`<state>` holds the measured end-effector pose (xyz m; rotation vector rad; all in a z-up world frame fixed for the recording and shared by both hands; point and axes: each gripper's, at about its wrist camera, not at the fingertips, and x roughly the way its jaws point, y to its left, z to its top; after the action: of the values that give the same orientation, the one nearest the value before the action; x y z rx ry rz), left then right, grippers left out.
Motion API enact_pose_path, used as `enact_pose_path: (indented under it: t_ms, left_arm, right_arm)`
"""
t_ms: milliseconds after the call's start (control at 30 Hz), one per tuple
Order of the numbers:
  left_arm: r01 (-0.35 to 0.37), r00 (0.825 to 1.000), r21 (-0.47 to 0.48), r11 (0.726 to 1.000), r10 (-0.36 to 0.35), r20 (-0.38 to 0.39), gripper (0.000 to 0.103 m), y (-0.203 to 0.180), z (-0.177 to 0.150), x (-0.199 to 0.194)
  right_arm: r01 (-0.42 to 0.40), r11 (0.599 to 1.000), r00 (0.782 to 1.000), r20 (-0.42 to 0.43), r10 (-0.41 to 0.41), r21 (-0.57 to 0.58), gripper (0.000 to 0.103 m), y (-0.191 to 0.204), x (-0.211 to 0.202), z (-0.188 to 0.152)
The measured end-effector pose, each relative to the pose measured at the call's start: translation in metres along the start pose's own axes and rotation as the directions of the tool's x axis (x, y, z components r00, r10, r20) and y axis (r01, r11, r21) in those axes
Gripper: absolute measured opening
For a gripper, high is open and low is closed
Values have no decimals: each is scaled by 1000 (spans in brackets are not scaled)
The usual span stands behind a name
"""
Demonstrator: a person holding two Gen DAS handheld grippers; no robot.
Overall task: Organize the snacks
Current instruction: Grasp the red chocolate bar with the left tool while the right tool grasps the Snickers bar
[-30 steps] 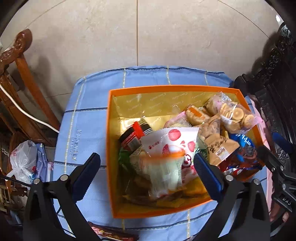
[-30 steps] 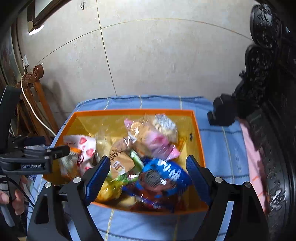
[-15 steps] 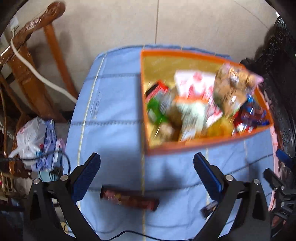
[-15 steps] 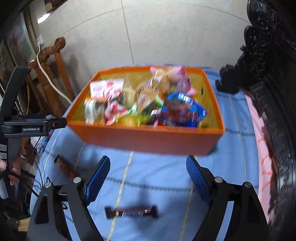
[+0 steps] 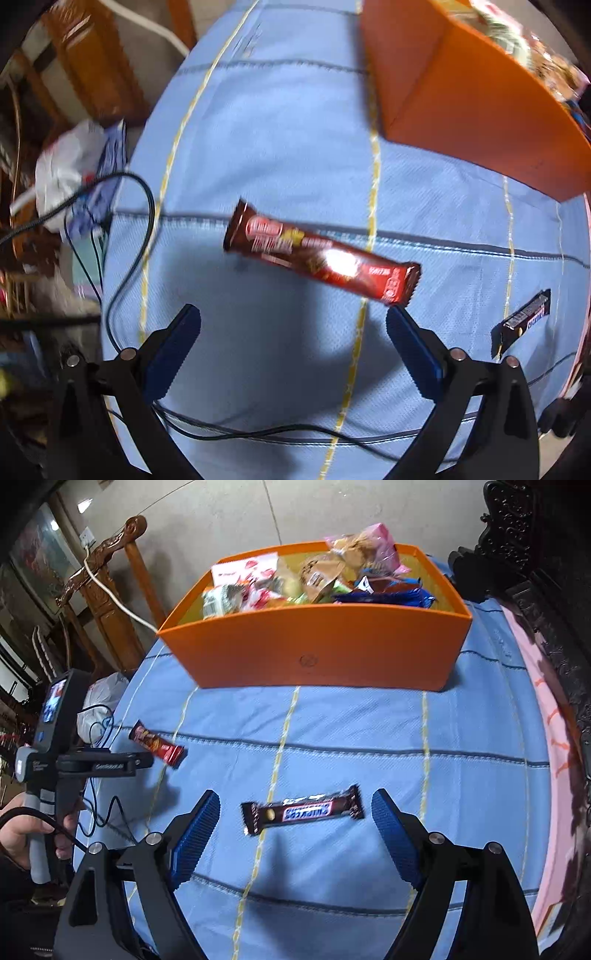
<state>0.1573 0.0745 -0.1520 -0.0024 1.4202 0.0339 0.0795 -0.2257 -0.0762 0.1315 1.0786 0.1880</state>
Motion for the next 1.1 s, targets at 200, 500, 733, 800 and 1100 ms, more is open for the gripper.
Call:
enact_pose_path:
  t_ms: [200,500,733,800,1100]
  left_arm:
    - [64,995,-165,984,-75,-60,99,11,9,9]
    - [9,996,-180,984,-25,-82,97,-4,23,20]
    - [74,996,-121,990,-80,-44,30,-19,22,13]
    - [99,993,-152,983,-109,-54,32,-15,24,14]
    - [77,994,-129,989,-86,-68,28,-18,38,24]
  right_arm:
    - [-11,1000,1000,-6,11,-29,85,11,-2,-8]
    - [-3,1000,1000,-11,3,-17,85,-1,-2,-11]
    - [-10,1000,999,-39,9,-12,85,-7,6,-13]
    - [-17,1000,999,-45,16,-22,85,-5,9,-12]
    - [-26,998,997,-73,21,-64,85,4,19,-12]
